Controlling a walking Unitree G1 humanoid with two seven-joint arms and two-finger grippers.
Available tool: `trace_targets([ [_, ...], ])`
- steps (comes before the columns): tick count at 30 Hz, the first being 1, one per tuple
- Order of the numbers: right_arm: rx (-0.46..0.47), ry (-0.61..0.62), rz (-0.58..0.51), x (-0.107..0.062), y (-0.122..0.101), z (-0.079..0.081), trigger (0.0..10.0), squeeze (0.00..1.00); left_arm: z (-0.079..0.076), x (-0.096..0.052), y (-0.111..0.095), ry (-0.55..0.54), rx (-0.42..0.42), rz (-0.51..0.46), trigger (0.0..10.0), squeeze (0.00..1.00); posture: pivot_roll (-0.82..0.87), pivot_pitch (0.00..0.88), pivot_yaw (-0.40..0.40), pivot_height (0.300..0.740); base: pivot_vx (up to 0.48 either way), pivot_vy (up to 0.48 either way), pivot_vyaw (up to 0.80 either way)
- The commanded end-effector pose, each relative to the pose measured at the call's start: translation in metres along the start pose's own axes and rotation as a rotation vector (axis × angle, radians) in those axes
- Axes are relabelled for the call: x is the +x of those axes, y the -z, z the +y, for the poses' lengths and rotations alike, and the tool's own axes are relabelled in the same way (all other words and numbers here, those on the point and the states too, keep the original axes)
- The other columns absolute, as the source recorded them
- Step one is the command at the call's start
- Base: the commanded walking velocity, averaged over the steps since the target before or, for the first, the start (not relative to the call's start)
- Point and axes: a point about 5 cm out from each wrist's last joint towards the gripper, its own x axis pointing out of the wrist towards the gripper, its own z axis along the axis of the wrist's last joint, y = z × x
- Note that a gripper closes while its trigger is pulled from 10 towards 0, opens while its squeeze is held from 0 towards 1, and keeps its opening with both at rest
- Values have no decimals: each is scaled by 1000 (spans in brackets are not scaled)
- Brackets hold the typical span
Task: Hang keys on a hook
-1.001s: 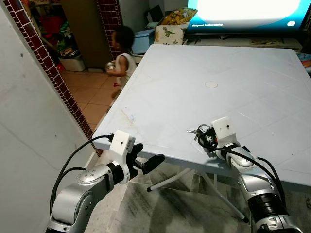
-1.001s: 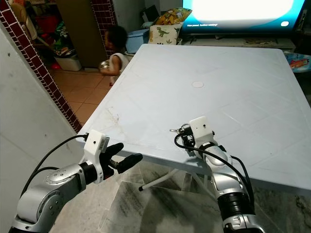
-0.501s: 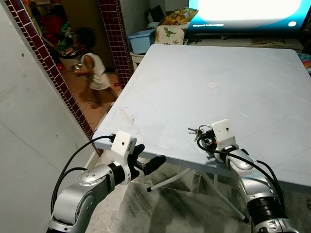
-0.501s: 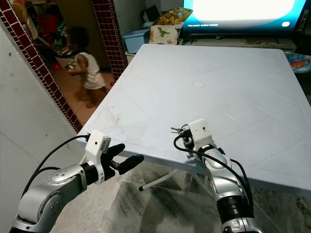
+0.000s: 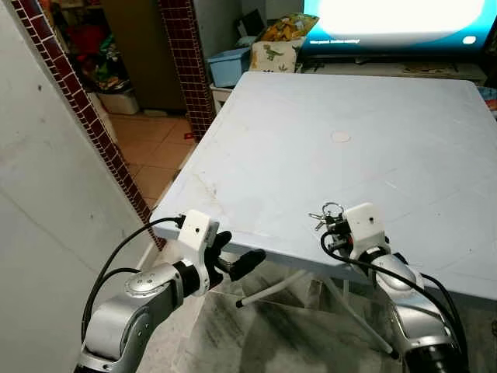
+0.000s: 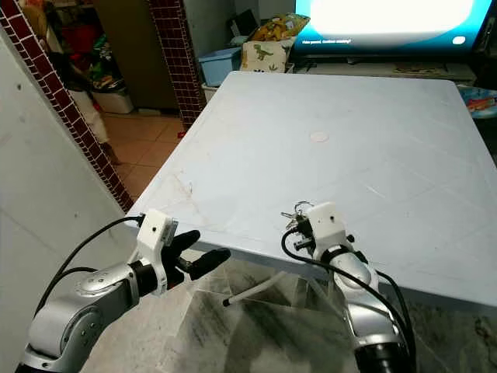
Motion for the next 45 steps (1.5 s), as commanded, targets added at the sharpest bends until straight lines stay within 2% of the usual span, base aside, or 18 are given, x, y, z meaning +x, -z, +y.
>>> trace_targets([
  [1,30,3,175,-9,34,4,0,0,2,-2,-3,-8,26,-3,10000,0,-2,27,134,740,0,0,0],
  [16,17,115,263,-41,39,8,0,0,3,0,-3,-8,27,-2,10000,0,-16,30,139,740,0,0,0],
  [21,-37,202,134,-35,20,1,0,0,2,1,-4,-4,31,-2,10000,0,-17,29,144,740,0,0,0],
  [25,-68,257,87,-29,8,-7,0,0,3,1,-4,-8,33,-5,10000,0,-17,29,144,740,0,0,0],
  [28,-75,295,54,-23,-1,-11,0,0,4,1,-4,-13,35,-7,10000,0,-10,26,145,740,0,0,0],
  [32,-57,287,6,-18,-11,-8,0,0,4,1,-5,-16,35,-10,10000,0,-10,26,145,740,0,0,0],
  [33,-43,280,-16,-15,-16,-6,2902,0,5,1,-5,-17,35,-10,10000,0,-10,26,145,740,0,0,0],
  [34,-39,273,-21,-14,-17,-5,2902,0,5,1,-5,-17,35,-10,10000,0,-8,26,148,740,0,0,0],
  [35,-12,256,-36,-11,-22,-2,10000,1000,5,1,-5,-17,36,-10,10000,0,-8,26,148,740,0,0,0],
  [36,21,228,-57,-6,-29,4,10000,1000,5,1,-5,-17,37,-10,10000,0,-8,26,148,740,0,0,0],
  [40,60,190,-76,6,-45,18,10000,1000,6,1,-6,-16,39,-10,10000,0,-8,26,148,740,0,0,0],
  [45,66,159,-101,9,-56,29,10000,1000,6,1,-8,-16,39,-13,10000,0,1,27,146,740,0,0,0],
])
